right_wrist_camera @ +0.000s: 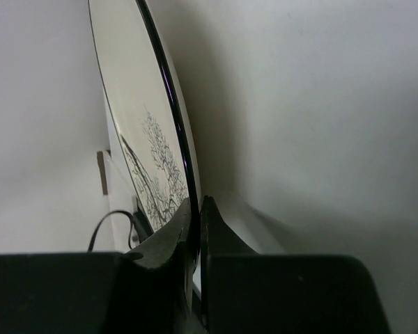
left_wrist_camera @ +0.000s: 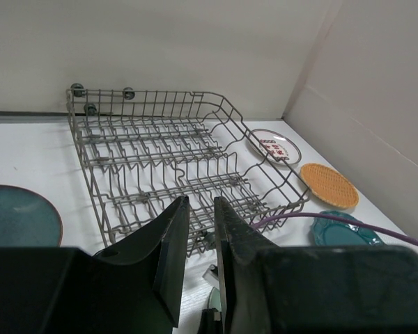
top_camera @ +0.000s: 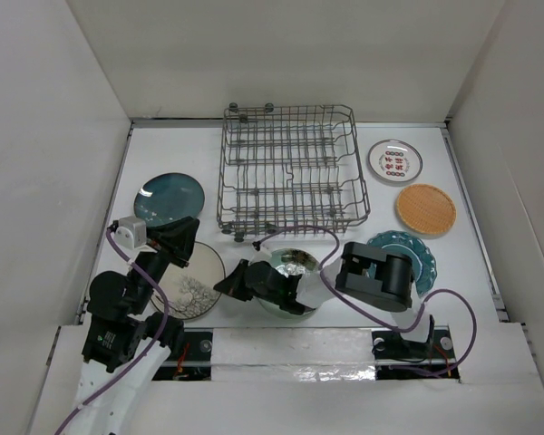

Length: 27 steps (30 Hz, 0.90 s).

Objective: Load the plates into the dish rack

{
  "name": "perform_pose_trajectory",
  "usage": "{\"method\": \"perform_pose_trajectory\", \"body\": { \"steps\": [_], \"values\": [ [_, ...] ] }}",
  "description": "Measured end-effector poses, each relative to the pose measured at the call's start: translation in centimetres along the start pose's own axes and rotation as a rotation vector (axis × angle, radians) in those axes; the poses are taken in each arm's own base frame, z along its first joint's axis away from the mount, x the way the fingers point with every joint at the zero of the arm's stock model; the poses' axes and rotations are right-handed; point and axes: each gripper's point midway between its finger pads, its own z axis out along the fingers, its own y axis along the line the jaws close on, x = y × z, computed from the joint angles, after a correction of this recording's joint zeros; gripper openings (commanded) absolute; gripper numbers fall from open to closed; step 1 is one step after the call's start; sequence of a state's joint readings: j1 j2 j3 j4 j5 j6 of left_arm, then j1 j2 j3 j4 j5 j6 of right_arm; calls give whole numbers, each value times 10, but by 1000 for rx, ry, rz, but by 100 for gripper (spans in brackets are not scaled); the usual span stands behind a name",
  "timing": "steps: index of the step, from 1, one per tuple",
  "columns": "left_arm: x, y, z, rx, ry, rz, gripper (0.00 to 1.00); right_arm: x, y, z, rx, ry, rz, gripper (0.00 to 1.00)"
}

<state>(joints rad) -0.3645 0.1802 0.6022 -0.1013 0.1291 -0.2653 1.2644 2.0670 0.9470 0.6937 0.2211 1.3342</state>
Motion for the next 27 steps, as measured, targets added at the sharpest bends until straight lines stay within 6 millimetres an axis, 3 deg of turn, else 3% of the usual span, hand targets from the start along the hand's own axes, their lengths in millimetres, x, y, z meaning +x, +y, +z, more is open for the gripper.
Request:
{"method": "perform_pose_trajectory", "body": {
  "steps": [9,14,17,21,24,27],
  "values": [
    [-2,2,-1,-13,-8,0,18,-12,4,-53,-26,23,-192,0],
    [-6,6,-2,-34,-28,1,18,-48,31,-81,-84,-6,-248,0],
    [-7,9,-2,-56,-35,0,18,-87,58,-98,-146,-74,-249,0],
    [-9,13,-4,-80,-46,0,18,-161,84,-131,-202,-216,-240,0],
    [-10,15,-5,-88,-51,0,18,-229,83,-160,-179,-374,-239,0],
    [-9,15,-5,-89,-47,0,18,-300,62,-196,-76,-567,-248,0]
  ]
}}
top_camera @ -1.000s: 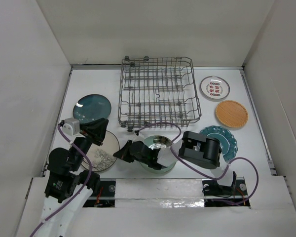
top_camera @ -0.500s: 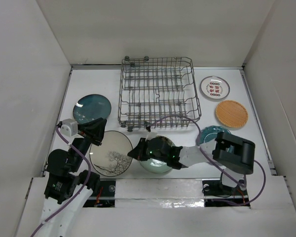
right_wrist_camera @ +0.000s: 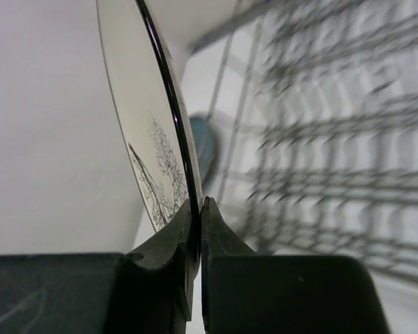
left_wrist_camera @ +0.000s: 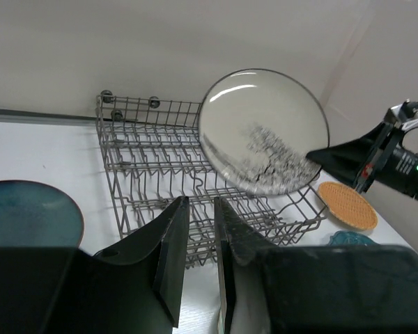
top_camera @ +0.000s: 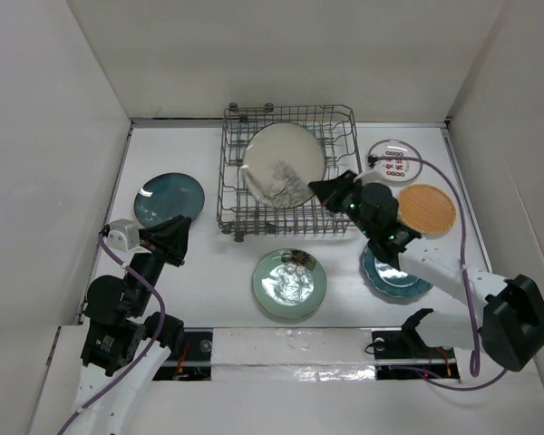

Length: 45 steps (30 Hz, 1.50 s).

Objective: Load the plates into the dish rack

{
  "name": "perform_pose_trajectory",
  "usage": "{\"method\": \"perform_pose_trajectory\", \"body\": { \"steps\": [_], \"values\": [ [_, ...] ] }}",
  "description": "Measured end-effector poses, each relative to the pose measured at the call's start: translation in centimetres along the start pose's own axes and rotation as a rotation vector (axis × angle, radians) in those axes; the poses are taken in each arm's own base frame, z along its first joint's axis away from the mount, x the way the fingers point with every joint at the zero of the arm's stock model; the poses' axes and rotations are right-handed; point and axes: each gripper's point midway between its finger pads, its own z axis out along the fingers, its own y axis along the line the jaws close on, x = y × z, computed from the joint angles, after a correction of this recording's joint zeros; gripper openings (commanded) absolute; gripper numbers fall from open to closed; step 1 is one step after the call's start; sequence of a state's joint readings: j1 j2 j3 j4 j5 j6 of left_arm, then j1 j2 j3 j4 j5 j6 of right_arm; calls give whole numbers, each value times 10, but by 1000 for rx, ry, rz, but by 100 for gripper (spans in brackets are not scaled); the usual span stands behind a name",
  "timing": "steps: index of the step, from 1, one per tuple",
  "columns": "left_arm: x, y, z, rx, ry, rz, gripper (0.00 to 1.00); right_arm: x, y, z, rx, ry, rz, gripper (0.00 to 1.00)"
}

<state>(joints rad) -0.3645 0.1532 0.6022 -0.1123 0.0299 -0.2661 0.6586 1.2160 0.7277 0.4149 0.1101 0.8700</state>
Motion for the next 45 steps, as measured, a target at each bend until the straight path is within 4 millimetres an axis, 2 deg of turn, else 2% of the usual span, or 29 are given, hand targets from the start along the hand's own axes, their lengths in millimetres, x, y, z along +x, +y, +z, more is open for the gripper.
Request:
{"method": "perform_pose_trajectory", "body": {
  "steps": [3,6,8,11,14,18,27,36,41,45],
  "values": [
    [1,-1,0,3,3,0,19,-64,-46,-1,180,-160,-78,0],
    [1,-2,0,10,6,0,19,-119,-86,-5,374,-272,-164,0],
    [2,-2,0,14,9,0,19,-145,-104,-7,479,-320,-218,0],
    [3,-3,0,17,12,0,19,-173,-120,-5,600,-352,-306,0],
    [3,-3,0,19,13,0,19,-184,-130,2,681,-339,-382,0],
    [3,-3,0,19,13,0,19,-185,-144,16,746,-291,-451,0],
    [3,-3,-1,18,16,0,19,-158,-182,32,868,-145,-567,0],
    [4,-3,-1,17,17,0,19,-146,-181,51,868,-92,-637,0],
    [4,-3,-1,16,19,0,19,-132,-186,66,889,-51,-703,0],
    [4,-3,-1,16,20,0,19,-134,-182,74,888,-48,-728,0]
  ]
}}
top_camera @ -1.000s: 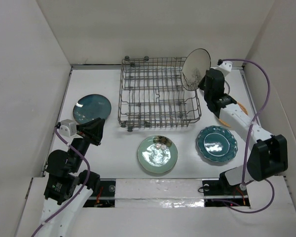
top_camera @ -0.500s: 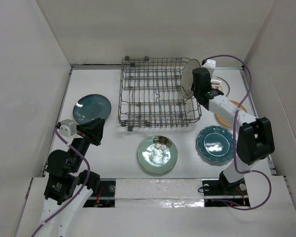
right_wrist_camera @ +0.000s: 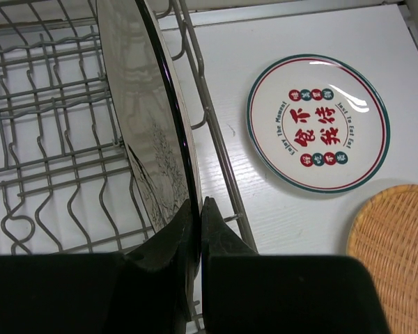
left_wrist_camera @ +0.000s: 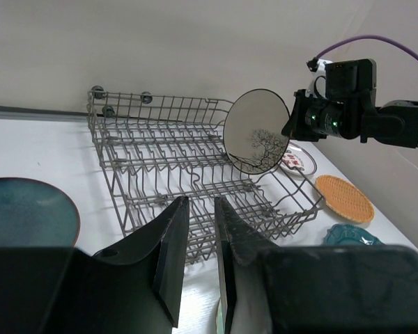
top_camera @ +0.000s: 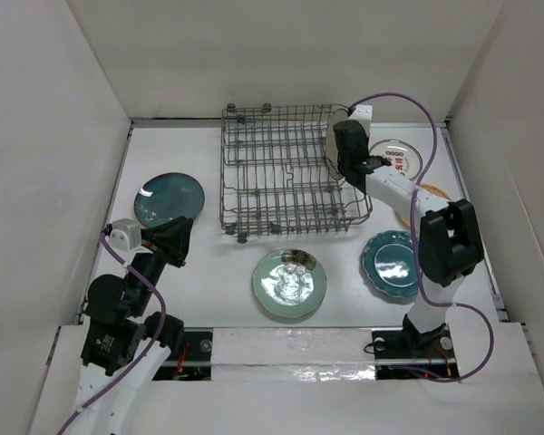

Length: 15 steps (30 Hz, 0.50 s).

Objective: Load the plates into the dish rack

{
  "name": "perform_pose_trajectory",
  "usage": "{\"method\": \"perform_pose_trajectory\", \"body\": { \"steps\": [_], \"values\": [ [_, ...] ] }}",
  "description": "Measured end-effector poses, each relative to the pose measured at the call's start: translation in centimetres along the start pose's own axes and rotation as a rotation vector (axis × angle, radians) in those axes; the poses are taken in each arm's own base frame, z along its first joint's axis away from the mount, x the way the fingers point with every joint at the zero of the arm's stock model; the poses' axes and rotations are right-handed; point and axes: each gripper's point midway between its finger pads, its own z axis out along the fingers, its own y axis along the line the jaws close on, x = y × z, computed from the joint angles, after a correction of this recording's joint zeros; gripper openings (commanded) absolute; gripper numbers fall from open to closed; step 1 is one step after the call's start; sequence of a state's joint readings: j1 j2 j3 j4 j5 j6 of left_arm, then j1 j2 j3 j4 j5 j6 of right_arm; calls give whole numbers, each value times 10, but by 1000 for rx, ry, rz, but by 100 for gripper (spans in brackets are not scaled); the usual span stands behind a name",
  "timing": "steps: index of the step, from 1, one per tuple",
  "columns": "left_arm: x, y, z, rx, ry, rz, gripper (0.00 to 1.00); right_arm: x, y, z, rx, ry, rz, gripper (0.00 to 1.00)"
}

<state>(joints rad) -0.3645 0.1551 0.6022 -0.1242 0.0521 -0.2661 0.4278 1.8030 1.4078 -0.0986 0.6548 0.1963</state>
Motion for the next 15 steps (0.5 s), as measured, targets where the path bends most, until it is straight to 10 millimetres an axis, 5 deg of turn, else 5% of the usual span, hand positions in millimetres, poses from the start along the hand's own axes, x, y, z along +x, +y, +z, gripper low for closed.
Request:
{"method": "perform_pose_trajectory", "body": {
  "steps": [15],
  "values": [
    [0,0,0,3,1,-1,19,3,14,-5,22,-15,-98,0]
  ]
}}
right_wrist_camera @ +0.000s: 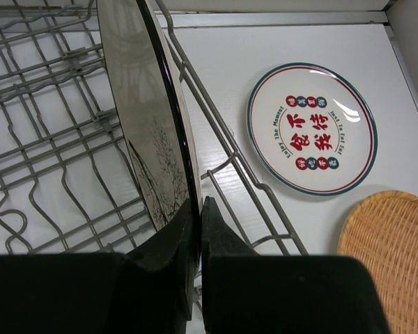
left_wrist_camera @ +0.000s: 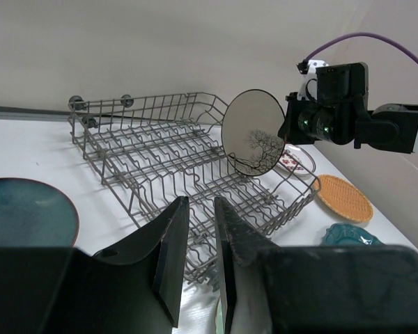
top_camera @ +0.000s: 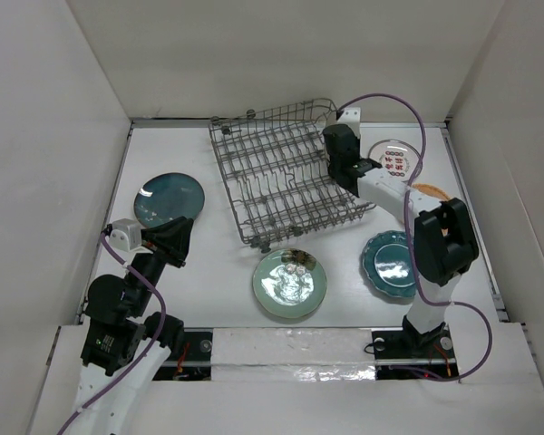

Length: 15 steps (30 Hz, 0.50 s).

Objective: Load the plates into the dish rack

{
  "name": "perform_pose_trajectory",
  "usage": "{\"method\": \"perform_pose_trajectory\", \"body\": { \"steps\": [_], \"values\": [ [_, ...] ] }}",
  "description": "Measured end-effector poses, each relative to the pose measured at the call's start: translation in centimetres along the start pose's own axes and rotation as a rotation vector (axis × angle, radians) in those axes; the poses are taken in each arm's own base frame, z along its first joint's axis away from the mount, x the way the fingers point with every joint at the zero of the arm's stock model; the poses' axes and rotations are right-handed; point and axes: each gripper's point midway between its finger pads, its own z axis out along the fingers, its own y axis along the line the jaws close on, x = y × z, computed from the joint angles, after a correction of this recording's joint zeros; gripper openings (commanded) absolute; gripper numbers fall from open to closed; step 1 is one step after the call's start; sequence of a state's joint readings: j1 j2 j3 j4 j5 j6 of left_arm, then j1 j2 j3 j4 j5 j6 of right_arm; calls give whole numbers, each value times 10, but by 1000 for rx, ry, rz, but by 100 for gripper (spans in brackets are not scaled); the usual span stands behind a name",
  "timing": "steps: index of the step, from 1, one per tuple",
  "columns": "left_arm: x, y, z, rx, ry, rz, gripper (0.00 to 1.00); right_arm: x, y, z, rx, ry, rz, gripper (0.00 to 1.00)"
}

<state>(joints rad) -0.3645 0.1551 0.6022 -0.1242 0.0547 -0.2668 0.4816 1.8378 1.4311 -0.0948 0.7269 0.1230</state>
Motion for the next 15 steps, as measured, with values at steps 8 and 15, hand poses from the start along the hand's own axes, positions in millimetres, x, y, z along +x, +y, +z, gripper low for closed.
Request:
{"method": "perform_pose_trajectory", "body": {
  "steps": [8,15],
  "values": [
    [0,-1,0,5,2,0,19,5,-3,8,-53,0,65,0],
    [0,-1,0,5,2,0,19,2,-6,19,-138,14,74,8]
  ]
}}
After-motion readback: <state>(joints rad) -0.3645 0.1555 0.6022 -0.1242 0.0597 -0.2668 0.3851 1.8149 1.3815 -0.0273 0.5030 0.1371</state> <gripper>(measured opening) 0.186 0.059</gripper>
